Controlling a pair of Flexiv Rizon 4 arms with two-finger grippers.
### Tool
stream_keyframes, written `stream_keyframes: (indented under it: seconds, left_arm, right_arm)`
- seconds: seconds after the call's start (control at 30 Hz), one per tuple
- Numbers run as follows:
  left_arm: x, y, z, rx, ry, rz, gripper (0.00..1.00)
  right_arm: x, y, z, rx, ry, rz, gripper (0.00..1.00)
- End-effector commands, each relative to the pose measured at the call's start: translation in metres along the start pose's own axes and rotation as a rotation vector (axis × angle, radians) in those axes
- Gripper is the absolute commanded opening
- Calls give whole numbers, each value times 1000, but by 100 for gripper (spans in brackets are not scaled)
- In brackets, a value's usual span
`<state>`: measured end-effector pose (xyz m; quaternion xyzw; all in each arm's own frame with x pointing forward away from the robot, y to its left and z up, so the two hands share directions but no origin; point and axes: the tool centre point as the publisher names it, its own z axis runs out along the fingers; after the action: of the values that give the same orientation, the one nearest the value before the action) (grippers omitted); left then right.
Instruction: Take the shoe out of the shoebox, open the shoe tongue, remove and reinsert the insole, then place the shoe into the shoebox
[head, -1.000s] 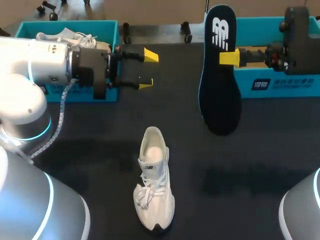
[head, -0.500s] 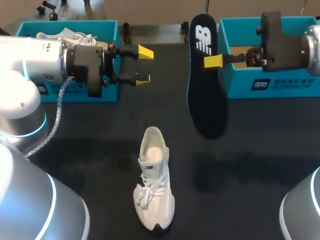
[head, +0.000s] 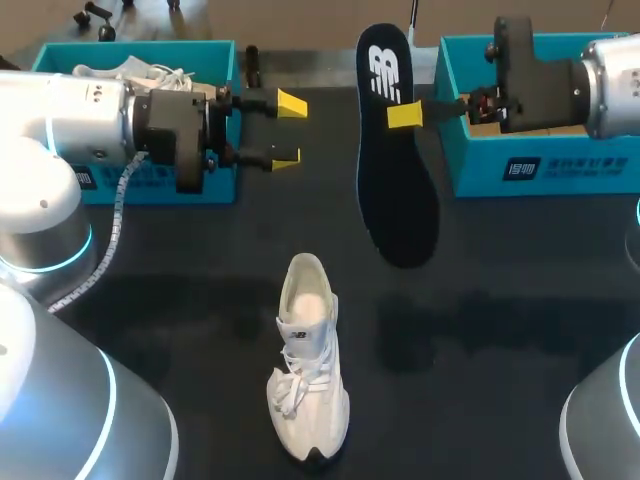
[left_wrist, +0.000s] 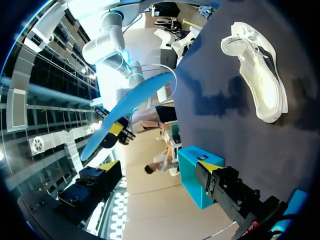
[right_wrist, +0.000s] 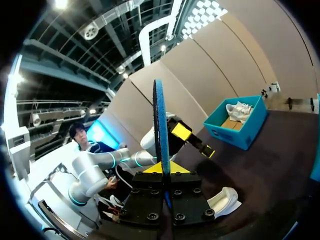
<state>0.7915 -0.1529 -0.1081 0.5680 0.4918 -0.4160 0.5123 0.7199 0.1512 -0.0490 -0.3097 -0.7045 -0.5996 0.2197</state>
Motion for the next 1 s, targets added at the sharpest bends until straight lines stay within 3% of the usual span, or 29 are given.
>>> stream_keyframes:
  seconds: [0.03, 0.17, 0.27, 0.73, 0.83, 1.0]
  left_arm:
    - [1, 0, 1, -2, -2, 2, 100]
    - [1, 0, 1, -2, -2, 2, 100]
    - [1, 0, 1, -2, -2, 2, 100]
    - [1, 0, 1, -2, -2, 2, 100]
    - [1, 0, 1, -2, -2, 2, 100]
    - [1, 0, 1, -2, -2, 2, 100]
  right_arm:
    - [-34, 22, 27, 62, 13, 70, 0]
    - [-51, 28, 31, 85, -9, 175, 0]
    - [-61, 30, 29, 59, -43, 247, 0]
    - [-61, 30, 29, 59, -43, 247, 0]
    - [-75, 34, 34, 74, -51, 330, 0]
    - [-79, 36, 37, 55, -60, 439, 0]
